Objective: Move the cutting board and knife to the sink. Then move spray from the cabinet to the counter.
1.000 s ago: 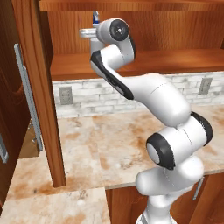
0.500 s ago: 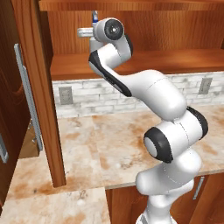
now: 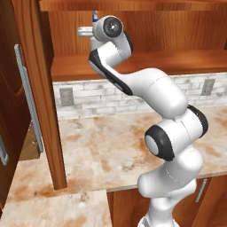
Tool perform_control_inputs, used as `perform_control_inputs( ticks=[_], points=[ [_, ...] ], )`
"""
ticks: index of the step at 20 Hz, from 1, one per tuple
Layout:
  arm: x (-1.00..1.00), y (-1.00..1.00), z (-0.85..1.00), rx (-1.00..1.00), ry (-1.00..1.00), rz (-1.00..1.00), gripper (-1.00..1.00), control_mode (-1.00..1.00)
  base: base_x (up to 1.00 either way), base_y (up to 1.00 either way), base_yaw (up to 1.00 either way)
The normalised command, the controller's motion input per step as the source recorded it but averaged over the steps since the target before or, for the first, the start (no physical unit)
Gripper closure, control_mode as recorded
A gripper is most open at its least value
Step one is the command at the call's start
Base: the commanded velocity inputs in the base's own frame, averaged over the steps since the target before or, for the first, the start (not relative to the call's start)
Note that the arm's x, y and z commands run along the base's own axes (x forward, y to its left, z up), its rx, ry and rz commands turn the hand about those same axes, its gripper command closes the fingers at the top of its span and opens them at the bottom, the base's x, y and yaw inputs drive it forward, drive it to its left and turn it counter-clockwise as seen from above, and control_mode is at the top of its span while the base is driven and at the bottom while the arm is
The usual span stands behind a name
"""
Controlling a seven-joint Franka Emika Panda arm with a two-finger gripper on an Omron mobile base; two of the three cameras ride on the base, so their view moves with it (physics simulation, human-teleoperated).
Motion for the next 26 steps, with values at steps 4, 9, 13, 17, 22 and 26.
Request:
perform_control_inputs(
  ticks=[4,9,13,17,22,26],
  points=[
    [0.00,0.01,0.00,0.01,0.00,0.00,1.00,-1.00,0.00,0.00,0.00],
    [0.00,-0.01,-0.02,0.02,0.00,0.00,1.00,-1.00,0.00,0.00,0.00],
    [0.00,-0.01,-0.04,0.03,0.00,0.00,1.00,-1.00,0.00,0.00,0.00],
    [-0.01,0.00,-0.05,0.03,0.00,0.00,1.00,-1.00,0.00,0.00,0.00],
    [-0.01,0.00,-0.02,0.02,0.00,0.00,1.00,-1.00,0.00,0.00,0.00],
    [0.00,0.05,-0.01,0.01,0.00,0.00,1.00,-1.00,0.00,0.00,0.00]
  ],
)
